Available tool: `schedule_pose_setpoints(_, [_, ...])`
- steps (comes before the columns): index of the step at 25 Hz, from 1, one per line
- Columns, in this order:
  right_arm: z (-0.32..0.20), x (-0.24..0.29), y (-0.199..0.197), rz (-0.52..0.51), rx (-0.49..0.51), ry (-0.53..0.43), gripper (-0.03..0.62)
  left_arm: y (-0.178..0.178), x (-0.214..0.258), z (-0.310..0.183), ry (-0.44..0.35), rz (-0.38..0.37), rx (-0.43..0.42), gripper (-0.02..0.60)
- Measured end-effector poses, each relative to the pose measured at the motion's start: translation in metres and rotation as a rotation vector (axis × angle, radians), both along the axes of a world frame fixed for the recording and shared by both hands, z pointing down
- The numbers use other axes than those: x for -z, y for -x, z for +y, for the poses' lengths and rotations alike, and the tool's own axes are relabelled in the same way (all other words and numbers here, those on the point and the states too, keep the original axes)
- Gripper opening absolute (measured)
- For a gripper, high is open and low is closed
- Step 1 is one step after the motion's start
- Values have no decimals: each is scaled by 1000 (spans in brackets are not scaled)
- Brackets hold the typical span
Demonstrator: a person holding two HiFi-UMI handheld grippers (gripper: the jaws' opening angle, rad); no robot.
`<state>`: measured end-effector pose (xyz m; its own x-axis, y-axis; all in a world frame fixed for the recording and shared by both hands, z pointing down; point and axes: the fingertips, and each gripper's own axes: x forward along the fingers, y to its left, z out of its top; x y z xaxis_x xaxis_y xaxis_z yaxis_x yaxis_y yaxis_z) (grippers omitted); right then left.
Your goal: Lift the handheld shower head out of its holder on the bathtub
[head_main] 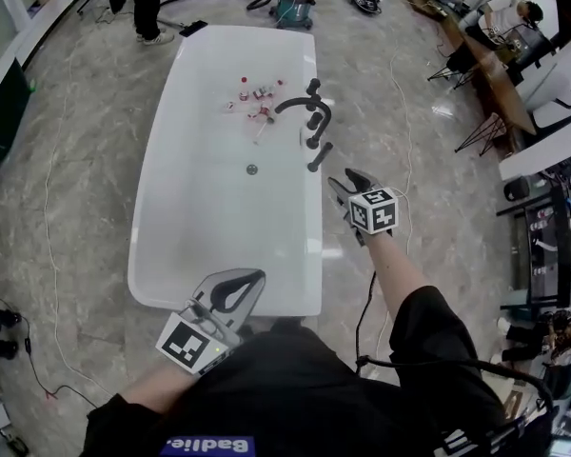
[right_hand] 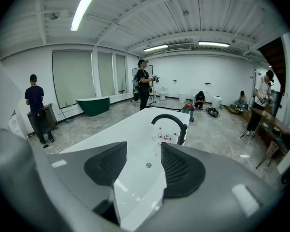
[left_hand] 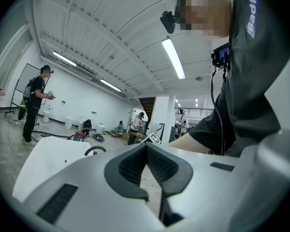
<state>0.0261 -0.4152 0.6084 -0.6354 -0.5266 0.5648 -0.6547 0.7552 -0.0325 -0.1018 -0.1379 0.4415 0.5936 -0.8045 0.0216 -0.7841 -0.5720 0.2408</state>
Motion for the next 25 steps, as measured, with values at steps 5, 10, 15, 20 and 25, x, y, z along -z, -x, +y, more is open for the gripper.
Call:
schedule_pose_setpoints(5, [-40, -34, -10, 7, 14, 51, 202, -14, -10, -13, 43, -33, 75, 5])
schedule_pose_setpoints(10, [-82, -75, -21, 40, 11, 95, 212, -16, -18, -33, 82, -46, 144, 5])
schedule_pose_setpoints(15, [-112, -109, -20, 63, 18, 108, 222, -21, -24, -40, 124, -57, 156, 5])
schedule_pose_setpoints(20, [-146, -142, -16, 91, 11, 108, 233, -23, -38, -56, 159, -79, 146, 5])
schedule_pose_setpoints(25, [-175, -167, -7, 76, -28, 135, 236, -20, -55, -64, 198, -79, 145, 5])
